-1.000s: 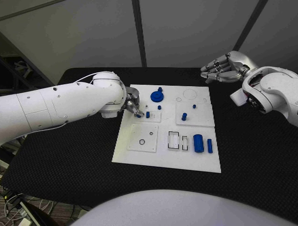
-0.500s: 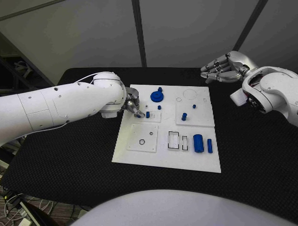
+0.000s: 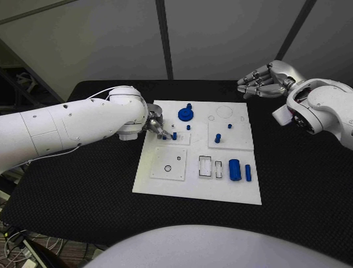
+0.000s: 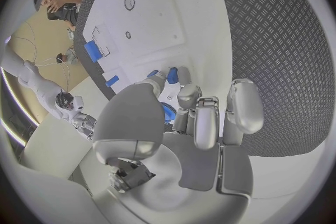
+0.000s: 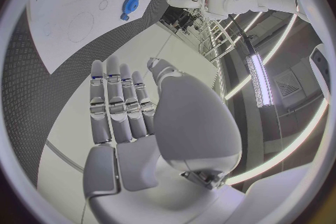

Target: Assemble the parts on the task board

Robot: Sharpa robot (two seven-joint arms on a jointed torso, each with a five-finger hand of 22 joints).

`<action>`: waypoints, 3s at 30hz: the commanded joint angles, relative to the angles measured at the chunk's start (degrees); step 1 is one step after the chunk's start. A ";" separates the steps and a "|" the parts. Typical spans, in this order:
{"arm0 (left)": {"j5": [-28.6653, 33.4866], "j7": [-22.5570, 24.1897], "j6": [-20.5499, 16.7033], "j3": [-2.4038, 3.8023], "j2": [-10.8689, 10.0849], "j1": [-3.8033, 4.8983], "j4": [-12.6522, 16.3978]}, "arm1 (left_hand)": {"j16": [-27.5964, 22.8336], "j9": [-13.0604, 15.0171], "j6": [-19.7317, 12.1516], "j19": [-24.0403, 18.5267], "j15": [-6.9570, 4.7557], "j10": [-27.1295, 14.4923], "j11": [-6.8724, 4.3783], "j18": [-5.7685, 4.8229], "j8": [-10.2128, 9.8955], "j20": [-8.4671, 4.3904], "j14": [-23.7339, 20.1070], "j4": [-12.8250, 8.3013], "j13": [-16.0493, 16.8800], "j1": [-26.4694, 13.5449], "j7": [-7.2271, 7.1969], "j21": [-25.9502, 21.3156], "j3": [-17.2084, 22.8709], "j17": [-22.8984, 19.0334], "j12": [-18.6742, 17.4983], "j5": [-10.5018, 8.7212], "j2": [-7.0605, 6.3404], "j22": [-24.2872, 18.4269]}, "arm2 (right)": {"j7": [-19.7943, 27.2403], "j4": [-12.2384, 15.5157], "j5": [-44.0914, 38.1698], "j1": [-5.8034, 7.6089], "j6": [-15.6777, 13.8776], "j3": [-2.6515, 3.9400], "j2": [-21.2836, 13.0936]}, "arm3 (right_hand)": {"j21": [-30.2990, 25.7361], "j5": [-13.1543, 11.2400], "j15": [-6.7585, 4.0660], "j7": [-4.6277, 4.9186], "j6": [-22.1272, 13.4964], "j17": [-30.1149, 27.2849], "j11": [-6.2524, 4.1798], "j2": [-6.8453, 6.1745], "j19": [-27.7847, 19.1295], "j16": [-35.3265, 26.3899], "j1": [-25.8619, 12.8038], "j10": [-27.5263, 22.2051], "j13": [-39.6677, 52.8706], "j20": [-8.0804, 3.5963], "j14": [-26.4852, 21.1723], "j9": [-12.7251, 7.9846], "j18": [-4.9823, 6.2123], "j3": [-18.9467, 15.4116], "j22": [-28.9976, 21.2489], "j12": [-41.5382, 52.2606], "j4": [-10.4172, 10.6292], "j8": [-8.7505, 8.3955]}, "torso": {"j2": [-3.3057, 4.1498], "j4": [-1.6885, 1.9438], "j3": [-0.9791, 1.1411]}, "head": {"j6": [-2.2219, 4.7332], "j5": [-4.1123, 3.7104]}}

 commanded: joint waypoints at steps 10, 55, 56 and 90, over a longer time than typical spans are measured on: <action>-0.12 0.08 -4.75 1.42 -0.77 -0.03 0.29 | -0.45 -0.14 0.07 -0.43 -0.35 -1.44 0.00 0.50 -0.58 -0.23 4.82 0.05 -1.96 -1.21 0.03 -1.09 -1.22 11.98 -1.17 -0.22 0.50 6.62 | 0.19 0.06 -0.08 0.11 0.32 0.03 -0.02 | -0.40 0.19 0.21 0.32 -0.27 -0.09 -0.04 -0.12 0.34 -0.09 -0.64 -0.22 -0.07 -0.04 -0.37 -0.07 0.67 -0.34 -0.05 -0.04 -0.07 -0.11 | 0.00 0.02 -0.02 | 0.00 -0.14; -13.07 30.39 -24.94 -2.18 4.94 -0.40 -3.50 | -24.78 -23.34 -4.93 -8.73 4.54 -20.73 6.06 3.84 -17.88 4.07 -8.89 -4.94 -43.96 19.96 4.92 -22.68 9.30 -24.48 -40.10 -0.19 -7.20 -3.65 | 0.24 -0.06 -0.08 0.10 0.45 0.01 0.32 | -0.55 0.29 0.22 0.31 -0.35 -0.10 -0.04 0.01 0.39 -0.09 -0.68 -0.31 -0.06 0.00 -0.43 -0.07 0.68 -0.42 -0.16 0.00 -0.04 -0.11 | 0.12 -0.04 -0.02 | 1.55 -1.71; -13.52 30.27 -24.50 -2.24 5.17 -0.45 -3.76 | -23.60 -23.71 -4.62 -7.59 4.51 -20.71 6.06 3.51 -18.05 4.04 -8.04 -4.98 -44.40 19.94 4.86 -20.63 8.98 -23.39 -40.49 -0.18 -7.19 -2.61 | 0.24 -0.07 -0.08 0.10 0.45 0.01 0.35 | -0.56 0.29 0.22 0.31 -0.35 -0.10 -0.04 0.01 0.39 -0.09 -0.67 -0.31 -0.06 0.00 -0.43 -0.07 0.68 -0.42 -0.16 0.00 -0.05 -0.11 | 0.09 -0.05 -0.03 | 1.51 -1.73; -17.62 28.43 -18.86 -2.46 9.15 -1.57 -8.44 | -15.16 -28.23 0.33 0.76 3.89 -16.26 5.60 0.78 -20.06 3.37 -1.88 -6.23 -50.04 22.45 4.33 -4.70 8.00 -16.29 -45.28 -0.16 -4.99 5.84 | 0.29 -0.21 -0.14 0.06 0.61 0.00 0.78 | -0.56 0.29 0.22 0.31 -0.35 -0.10 -0.04 0.01 0.39 -0.09 -0.67 -0.31 -0.06 0.00 -0.43 -0.07 0.68 -0.42 -0.16 0.00 -0.05 -0.11 | 0.01 -0.01 -0.02 | 1.57 -1.98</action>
